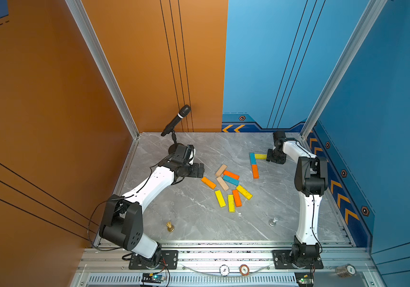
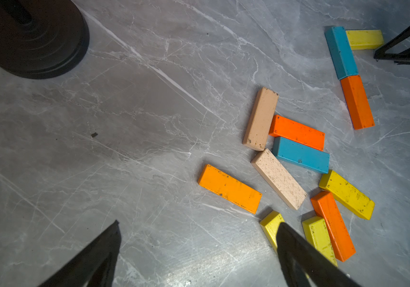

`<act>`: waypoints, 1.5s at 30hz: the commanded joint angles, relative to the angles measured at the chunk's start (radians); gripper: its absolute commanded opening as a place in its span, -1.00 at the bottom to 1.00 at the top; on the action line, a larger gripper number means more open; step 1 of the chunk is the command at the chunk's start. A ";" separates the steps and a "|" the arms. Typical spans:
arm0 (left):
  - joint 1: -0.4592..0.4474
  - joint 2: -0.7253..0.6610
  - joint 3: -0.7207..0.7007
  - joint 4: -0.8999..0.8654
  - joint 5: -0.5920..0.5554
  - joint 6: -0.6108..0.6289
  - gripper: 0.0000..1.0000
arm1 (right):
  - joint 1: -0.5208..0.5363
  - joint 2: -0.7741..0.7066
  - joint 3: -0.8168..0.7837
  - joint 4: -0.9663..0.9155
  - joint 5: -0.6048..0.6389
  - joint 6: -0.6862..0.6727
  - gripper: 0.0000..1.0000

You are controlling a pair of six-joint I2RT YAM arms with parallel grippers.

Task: Assemble the number 6 with building blocks
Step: Adjust the building block at the center of the board.

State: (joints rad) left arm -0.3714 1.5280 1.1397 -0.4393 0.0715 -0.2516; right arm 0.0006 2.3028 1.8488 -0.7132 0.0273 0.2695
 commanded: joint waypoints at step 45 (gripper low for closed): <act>0.010 -0.014 0.025 -0.024 0.004 0.014 0.95 | 0.104 0.075 0.085 -0.085 -0.072 0.008 0.08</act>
State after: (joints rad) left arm -0.3668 1.5280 1.1397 -0.4393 0.0719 -0.2520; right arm 0.0944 2.3386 1.9194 -0.7513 -0.0238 0.2668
